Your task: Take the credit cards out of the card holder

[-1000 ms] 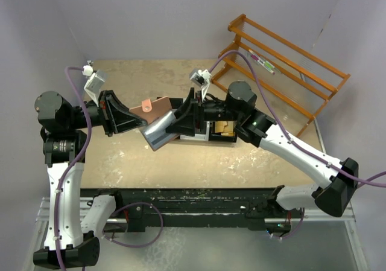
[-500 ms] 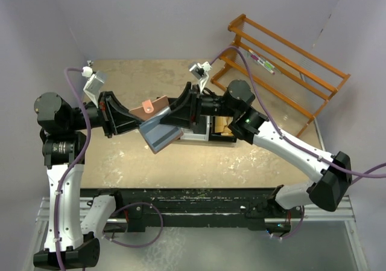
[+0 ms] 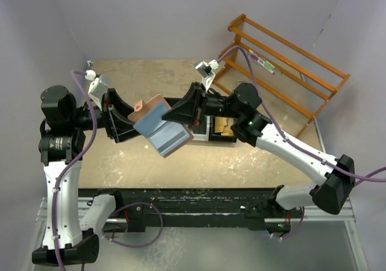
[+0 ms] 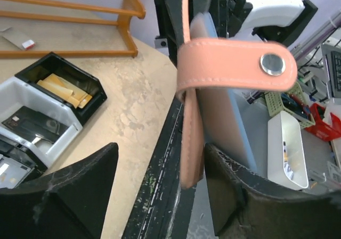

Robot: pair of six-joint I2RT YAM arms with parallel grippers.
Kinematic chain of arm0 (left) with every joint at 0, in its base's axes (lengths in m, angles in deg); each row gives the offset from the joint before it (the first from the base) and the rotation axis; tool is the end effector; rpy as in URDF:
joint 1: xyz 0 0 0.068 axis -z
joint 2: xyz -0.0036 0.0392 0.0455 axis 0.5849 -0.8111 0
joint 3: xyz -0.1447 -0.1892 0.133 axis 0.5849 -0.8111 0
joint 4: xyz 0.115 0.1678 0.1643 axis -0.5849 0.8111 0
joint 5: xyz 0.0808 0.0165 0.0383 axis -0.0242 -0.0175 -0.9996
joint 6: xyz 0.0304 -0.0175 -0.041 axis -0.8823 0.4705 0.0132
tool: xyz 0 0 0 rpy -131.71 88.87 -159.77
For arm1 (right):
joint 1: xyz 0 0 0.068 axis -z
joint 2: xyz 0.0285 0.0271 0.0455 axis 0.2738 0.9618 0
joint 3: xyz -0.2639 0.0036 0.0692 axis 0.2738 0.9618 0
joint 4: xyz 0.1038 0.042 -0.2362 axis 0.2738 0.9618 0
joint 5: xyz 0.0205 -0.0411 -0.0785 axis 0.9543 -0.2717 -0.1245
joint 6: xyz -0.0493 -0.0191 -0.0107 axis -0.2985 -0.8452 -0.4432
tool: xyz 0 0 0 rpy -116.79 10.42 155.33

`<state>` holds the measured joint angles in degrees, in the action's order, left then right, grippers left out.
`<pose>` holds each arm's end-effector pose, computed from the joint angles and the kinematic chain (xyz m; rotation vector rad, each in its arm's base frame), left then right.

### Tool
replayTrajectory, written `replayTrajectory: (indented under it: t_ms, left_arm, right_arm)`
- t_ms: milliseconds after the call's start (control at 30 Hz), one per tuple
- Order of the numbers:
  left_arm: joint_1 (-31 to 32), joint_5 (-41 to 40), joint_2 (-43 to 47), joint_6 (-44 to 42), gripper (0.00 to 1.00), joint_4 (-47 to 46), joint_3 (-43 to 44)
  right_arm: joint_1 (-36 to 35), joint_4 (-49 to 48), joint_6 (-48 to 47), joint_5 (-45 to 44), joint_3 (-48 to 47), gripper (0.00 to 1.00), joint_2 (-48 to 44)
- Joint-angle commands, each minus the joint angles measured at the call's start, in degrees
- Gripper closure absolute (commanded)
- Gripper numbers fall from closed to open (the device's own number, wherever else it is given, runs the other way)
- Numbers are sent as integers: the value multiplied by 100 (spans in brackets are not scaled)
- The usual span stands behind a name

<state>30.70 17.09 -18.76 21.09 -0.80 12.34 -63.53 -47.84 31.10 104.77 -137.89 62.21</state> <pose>0.1370 -0.0230 0.4445 0.7277 1.6238 -1.3701 0.1871 0.2400 0.4431 -0.7315 1.2804 1.8479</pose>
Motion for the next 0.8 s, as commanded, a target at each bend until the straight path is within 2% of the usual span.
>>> replayTrajectory:
  t_ms: [0,133,233,367,533,600,767]
  left_arm:
    - [18,-232,-233,-2059,28,1915,840]
    - [18,-257,-288,-3258,18,2902,1230]
    - [18,-219,-240,-4543,13,3733,1435]
    - [18,-239,-192,-5221,10,4196,1453]
    - [20,-233,-219,-5226,10,4168,1304]
    - [18,-250,-182,-5024,10,3838,1103]
    - [18,-646,122,-3173,21,1886,304]
  right_arm:
    - [0,52,-177,-307,84,100,-336]
    - [0,735,-605,-414,43,100,-448]
    - [0,1116,-877,-436,-34,100,-485]
    - [0,1632,-1225,-430,-284,100,-424]
    - [-36,2152,-1557,-468,-680,100,-250]
    - [-116,2213,-1627,-434,-775,100,-191]
    - [-436,2510,-1909,-459,-1095,100,65]
